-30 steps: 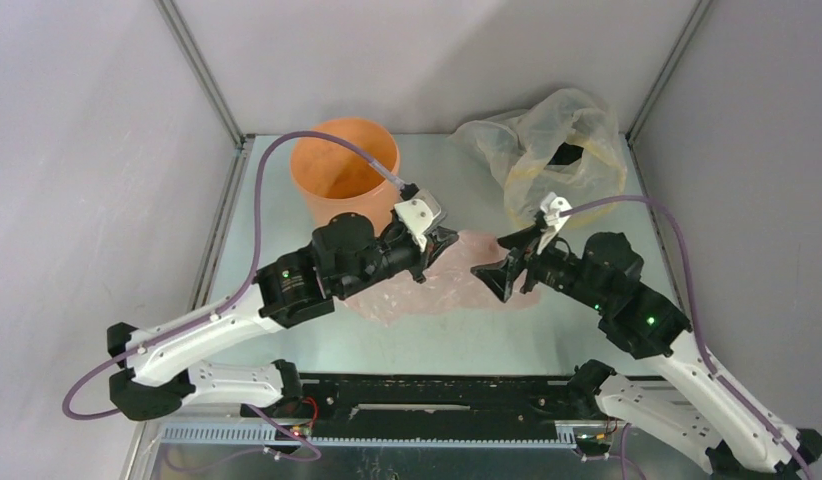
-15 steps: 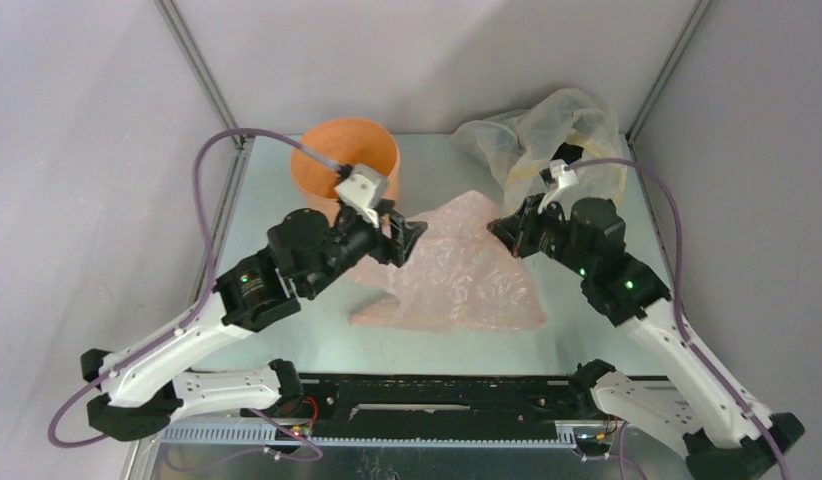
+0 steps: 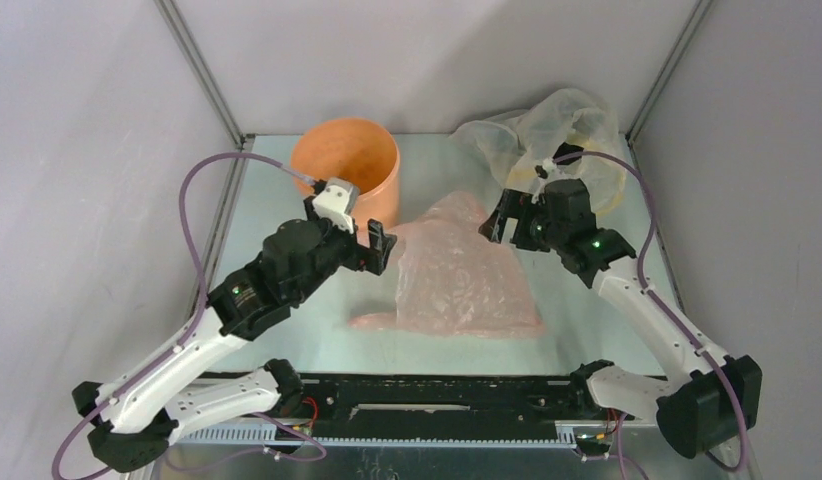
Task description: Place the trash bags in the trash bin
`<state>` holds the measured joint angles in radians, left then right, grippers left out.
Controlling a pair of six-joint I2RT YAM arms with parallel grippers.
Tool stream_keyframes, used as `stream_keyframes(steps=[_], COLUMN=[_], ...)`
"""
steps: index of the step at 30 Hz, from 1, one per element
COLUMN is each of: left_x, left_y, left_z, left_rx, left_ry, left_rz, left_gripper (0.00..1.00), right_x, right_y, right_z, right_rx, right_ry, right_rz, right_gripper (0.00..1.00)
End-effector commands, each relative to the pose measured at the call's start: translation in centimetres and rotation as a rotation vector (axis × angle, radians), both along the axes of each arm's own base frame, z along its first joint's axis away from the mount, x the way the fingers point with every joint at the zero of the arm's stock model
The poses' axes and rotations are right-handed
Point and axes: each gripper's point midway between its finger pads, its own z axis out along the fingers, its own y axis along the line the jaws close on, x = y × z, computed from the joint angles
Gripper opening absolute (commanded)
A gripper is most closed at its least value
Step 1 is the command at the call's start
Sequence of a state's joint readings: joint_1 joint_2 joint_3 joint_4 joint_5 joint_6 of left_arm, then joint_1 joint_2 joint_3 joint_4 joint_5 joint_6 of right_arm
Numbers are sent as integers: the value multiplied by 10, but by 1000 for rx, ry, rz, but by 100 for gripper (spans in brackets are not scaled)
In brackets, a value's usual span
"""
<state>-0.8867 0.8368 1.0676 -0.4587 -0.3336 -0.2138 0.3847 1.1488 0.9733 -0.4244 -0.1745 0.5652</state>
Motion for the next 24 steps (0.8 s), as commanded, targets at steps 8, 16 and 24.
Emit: stream_keyframes(steps=[8,16,24], left_x=[34,81,137], left_y=[-58,-108,-144], left_z=[-35,-41,-72], left_rx=[122,211,338], left_ry=[49,51,85], left_rz=[-111,-122,-102], left_gripper=[97,100,100], right_x=[-73,-131,-140], right_y=[-73,-91,-53], right_z=[-46,-78,-109], right_rx=[-154,-24,198], right_ry=[185,335,396], right_rz=[-395,-623,-536], right_gripper=[89,93,89])
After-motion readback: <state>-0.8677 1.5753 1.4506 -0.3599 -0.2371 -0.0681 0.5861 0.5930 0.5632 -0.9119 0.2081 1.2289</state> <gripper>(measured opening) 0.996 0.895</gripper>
